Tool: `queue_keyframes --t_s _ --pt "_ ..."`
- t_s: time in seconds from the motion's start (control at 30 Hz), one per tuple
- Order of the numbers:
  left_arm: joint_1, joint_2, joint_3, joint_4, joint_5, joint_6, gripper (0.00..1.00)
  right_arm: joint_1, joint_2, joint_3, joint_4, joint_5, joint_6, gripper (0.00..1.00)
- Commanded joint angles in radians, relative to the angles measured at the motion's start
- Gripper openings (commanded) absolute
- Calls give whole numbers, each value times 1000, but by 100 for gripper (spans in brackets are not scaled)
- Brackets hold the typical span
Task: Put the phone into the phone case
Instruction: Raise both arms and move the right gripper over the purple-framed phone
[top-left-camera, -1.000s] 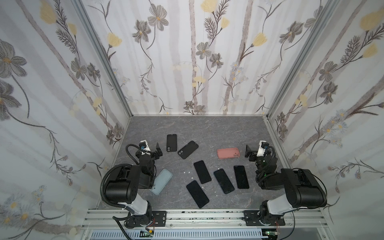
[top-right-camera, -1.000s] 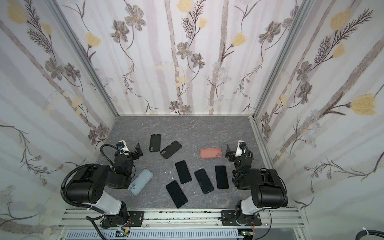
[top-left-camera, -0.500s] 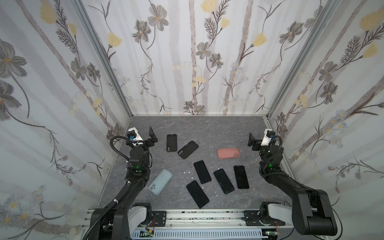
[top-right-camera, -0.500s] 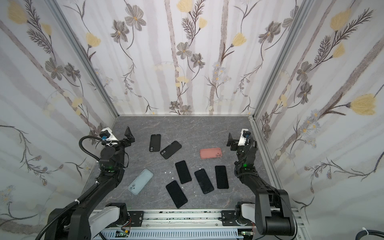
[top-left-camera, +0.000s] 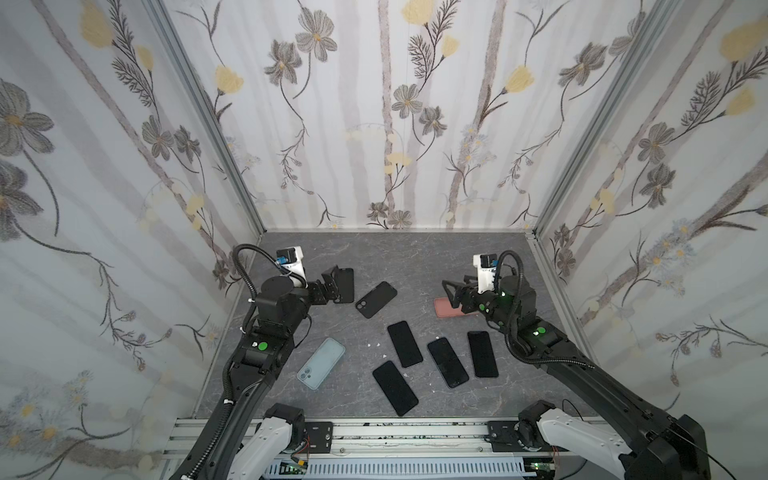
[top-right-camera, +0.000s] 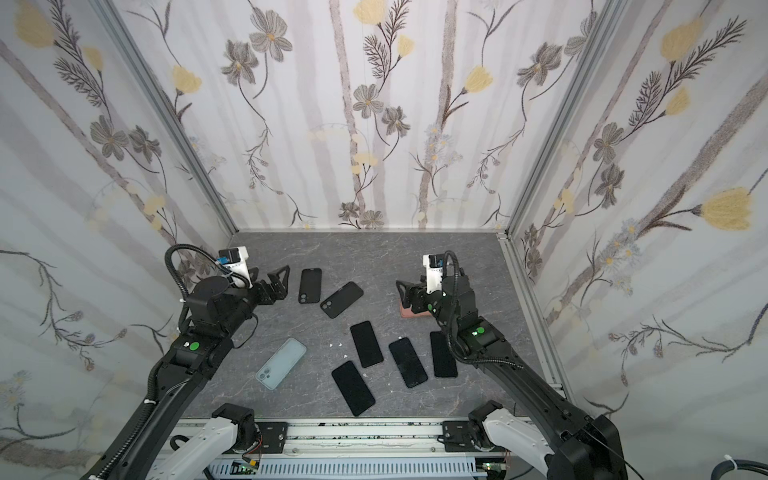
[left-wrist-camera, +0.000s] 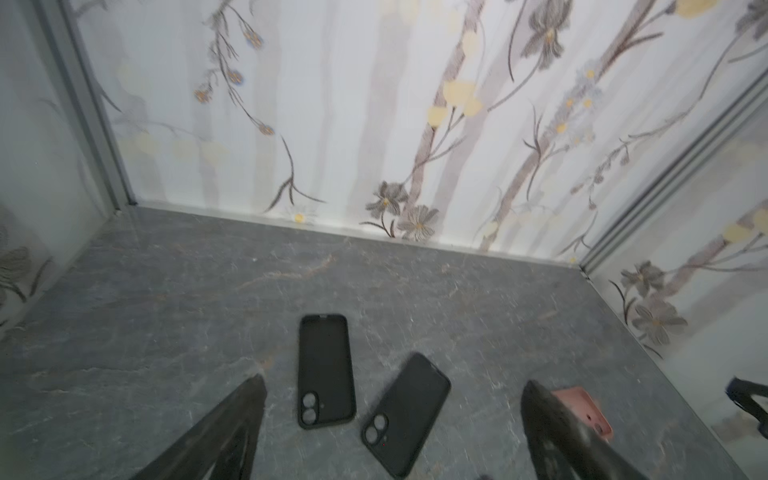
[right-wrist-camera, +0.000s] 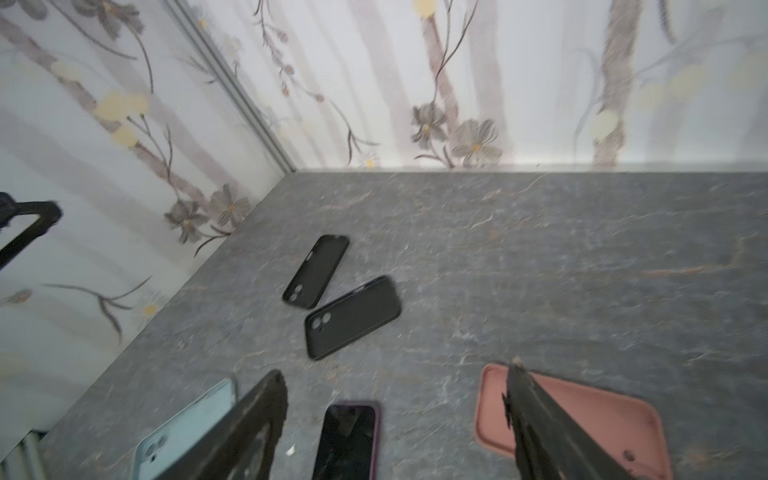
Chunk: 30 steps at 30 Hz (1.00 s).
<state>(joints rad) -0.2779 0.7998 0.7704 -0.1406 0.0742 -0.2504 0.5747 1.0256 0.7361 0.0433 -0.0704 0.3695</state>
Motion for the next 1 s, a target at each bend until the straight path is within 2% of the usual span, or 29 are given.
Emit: queue_keyframes --t_s 0.0,0.13,0.27,0.67,0.83,0.97 --pt "-28 -29 -80 -106 112 -30 94 127 38 40 -181 122 118 80" --pt "-44 -78 -168 -97 181 -23 93 299 137 82 -269 227 157 81" --pt "-79 -124 -204 -111 171 1 93 375 262 150 -349 251 184 82" --pt "-127 -148 -246 -75 129 20 98 433 620 331 -503 231 186 90" --pt "-137 -148 -246 -80 118 15 98 439 713 375 -554 239 181 93" --pt "-151 -156 -252 -68 94 13 99 454 755 413 -585 291 180 95"
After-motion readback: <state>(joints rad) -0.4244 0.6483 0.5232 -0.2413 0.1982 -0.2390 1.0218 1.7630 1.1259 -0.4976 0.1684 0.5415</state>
